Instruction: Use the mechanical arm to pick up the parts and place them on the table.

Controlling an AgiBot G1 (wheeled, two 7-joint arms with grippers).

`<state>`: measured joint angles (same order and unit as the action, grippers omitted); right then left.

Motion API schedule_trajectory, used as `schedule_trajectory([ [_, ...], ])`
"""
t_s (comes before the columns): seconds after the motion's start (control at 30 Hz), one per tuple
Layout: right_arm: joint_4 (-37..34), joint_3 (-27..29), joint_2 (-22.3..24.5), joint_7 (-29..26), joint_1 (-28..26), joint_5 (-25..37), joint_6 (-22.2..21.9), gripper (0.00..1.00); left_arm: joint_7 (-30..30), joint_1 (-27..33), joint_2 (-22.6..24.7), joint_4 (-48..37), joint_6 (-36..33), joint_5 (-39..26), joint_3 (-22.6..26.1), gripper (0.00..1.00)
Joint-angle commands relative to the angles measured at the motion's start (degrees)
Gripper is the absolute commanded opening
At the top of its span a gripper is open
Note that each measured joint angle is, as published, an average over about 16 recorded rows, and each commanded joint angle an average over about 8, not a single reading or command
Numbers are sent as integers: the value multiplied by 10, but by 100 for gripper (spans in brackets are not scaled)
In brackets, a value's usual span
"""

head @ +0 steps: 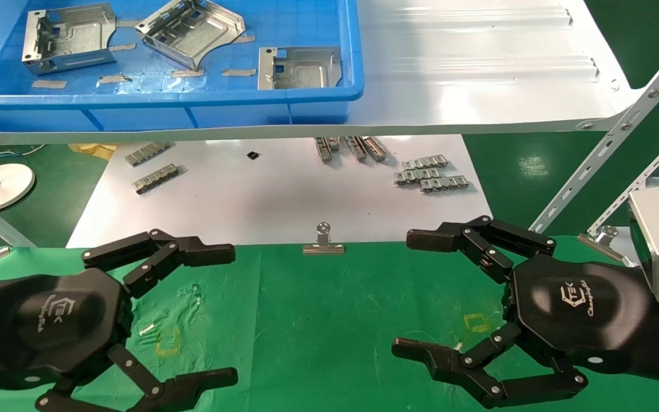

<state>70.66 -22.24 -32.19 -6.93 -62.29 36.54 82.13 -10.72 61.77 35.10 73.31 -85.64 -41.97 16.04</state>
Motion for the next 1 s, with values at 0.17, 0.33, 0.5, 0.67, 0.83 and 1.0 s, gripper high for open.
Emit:
schedule_trajectory([
  [0.17,0,0,0,0,0,0,0,0,0,0,0,0,0,0,0,100],
  [0.33,0,0,0,0,0,0,0,0,0,0,0,0,0,0,0,100],
  [0.5,0,0,0,0,0,0,0,0,0,0,0,0,0,0,0,100],
  [0.67,0,0,0,0,0,0,0,0,0,0,0,0,0,0,0,100],
  [0.83,0,0,0,0,0,0,0,0,0,0,0,0,0,0,0,100],
  [1.0,0,0,0,0,0,0,0,0,0,0,0,0,0,0,0,100],
])
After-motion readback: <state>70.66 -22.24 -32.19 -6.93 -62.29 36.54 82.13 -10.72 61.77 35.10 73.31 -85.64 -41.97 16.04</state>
